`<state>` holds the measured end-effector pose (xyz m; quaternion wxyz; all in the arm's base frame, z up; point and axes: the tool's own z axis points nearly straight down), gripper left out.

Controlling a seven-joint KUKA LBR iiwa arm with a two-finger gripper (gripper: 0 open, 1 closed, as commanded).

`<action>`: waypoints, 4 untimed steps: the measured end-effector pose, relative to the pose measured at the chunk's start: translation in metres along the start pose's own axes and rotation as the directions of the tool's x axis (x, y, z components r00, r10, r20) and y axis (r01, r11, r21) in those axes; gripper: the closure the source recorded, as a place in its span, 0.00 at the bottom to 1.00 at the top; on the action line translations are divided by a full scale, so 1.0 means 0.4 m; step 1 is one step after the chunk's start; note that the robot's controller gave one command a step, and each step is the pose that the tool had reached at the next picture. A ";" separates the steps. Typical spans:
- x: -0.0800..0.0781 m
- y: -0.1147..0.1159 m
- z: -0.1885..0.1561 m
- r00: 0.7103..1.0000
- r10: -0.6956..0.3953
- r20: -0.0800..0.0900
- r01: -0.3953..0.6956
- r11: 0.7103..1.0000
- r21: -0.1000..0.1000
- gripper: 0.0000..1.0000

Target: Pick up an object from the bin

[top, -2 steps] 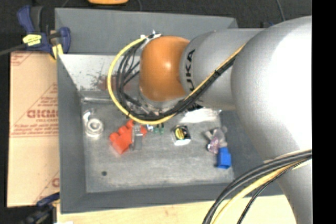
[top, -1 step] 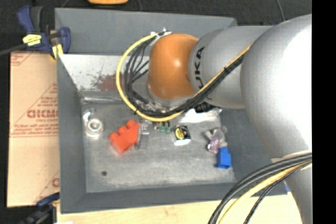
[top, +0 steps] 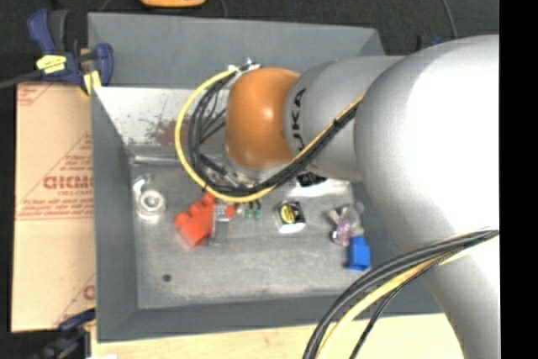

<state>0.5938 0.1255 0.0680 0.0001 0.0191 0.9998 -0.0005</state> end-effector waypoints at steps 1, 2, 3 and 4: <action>-0.003 -0.001 -0.002 1.000 0.002 0.003 -0.002 1.000 -0.001 0.00; -0.003 -0.001 -0.002 1.000 0.003 0.002 -0.003 1.000 -0.001 1.00; -0.007 -0.002 -0.091 1.000 0.005 0.007 -0.005 1.000 -0.004 1.00; -0.014 -0.002 -0.230 1.000 0.007 0.009 -0.007 1.000 -0.005 1.00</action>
Offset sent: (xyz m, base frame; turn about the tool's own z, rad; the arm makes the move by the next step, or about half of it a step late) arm 0.0000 0.0000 0.0000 0.0000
